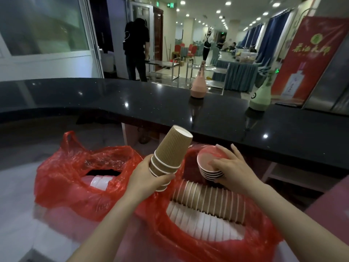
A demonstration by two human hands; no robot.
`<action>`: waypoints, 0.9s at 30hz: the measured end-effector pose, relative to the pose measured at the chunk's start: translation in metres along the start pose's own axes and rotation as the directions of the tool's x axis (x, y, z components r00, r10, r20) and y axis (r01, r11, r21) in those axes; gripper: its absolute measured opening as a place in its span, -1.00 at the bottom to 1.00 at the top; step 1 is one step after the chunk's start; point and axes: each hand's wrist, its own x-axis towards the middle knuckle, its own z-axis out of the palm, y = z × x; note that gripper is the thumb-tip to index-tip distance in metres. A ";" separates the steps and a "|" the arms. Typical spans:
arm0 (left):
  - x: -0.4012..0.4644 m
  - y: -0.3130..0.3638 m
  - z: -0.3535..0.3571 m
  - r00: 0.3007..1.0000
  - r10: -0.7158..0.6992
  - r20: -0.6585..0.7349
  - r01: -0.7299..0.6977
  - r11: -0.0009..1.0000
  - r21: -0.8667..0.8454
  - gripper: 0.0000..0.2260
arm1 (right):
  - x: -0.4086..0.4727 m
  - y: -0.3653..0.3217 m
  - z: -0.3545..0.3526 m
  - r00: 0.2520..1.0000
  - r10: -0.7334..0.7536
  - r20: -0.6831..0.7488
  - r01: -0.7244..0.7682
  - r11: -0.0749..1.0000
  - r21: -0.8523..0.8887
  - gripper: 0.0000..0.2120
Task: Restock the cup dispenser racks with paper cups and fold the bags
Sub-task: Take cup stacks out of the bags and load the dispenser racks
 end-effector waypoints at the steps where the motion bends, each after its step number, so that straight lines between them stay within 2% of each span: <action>1: -0.001 0.001 -0.003 1.000 0.004 0.007 -0.004 1.000 -0.022 -0.47 | -0.005 -0.003 -0.007 0.998 0.027 -0.059 -0.026 0.999 0.020 -0.70; 4: -0.005 0.003 -0.012 0.999 0.008 0.031 -0.005 0.995 -0.096 -0.50 | -0.016 -0.016 -0.031 0.980 0.092 -0.174 -0.081 0.994 0.069 -0.65; 7: -0.011 0.007 -0.023 0.998 0.021 0.053 -0.014 0.991 -0.136 -0.46 | -0.025 -0.036 -0.052 0.951 0.133 -0.278 -0.098 0.986 0.136 -0.61; 10: -0.020 0.010 -0.034 0.997 0.052 0.056 -0.041 0.982 -0.183 -0.47 | -0.027 -0.056 -0.072 0.877 0.313 -0.365 -0.181 0.918 0.354 -0.63; 13: -0.029 0.013 -0.045 0.994 0.085 0.069 -0.066 0.970 -0.236 -0.49 | -0.029 -0.079 -0.087 0.821 0.487 -0.297 -0.275 0.794 0.543 -0.67; 17: -0.046 0.016 -0.055 0.990 0.104 0.097 -0.068 0.947 -0.314 -0.46 | -0.036 -0.116 -0.093 0.717 0.637 -0.283 -0.307 0.654 0.692 -0.70; 21: -0.063 0.013 -0.066 0.986 0.111 0.123 -0.054 0.918 -0.392 -0.44 | -0.041 -0.143 -0.098 0.602 0.753 -0.267 -0.213 0.474 0.855 -0.62; 24: -0.075 0.008 -0.081 0.990 0.115 0.084 -0.066 0.895 -0.441 -0.48 | -0.041 -0.155 -0.095 0.532 0.811 -0.243 -0.124 0.359 0.925 -0.57; 27: -0.088 0.003 -0.102 0.994 0.103 0.030 -0.075 0.866 -0.495 -0.55 | -0.032 -0.168 -0.093 0.521 0.838 -0.161 -0.056 0.222 0.973 -0.54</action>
